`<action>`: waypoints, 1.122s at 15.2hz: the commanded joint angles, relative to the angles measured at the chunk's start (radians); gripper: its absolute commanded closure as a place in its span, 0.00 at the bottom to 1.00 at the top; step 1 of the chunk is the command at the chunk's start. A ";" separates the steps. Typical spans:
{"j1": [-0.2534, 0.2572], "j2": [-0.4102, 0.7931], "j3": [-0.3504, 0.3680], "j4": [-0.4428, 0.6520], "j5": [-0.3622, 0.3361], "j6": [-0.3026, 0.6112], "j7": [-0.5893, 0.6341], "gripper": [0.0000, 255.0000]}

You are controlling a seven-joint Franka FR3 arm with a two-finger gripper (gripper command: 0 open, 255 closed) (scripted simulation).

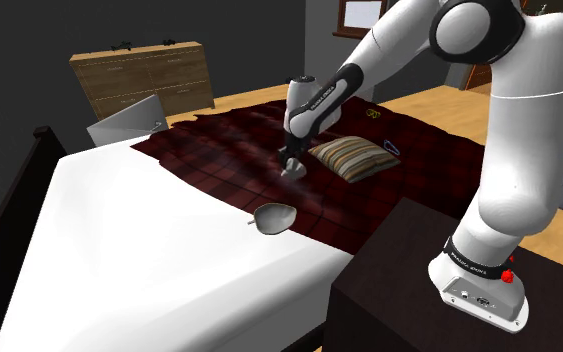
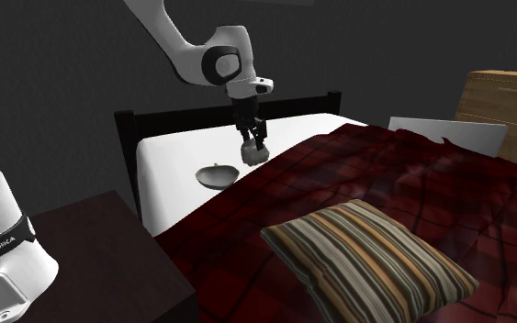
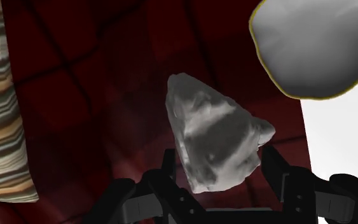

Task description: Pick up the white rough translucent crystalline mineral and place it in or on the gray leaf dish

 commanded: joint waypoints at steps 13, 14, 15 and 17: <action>0.238 -0.061 0.043 -0.046 -0.122 -0.035 0.378 1.00; 0.239 -0.051 0.041 -0.048 -0.125 -0.023 0.381 1.00; 0.239 -0.041 0.040 -0.049 -0.128 -0.012 0.384 1.00; 0.241 -0.021 0.037 -0.052 -0.135 0.011 0.390 1.00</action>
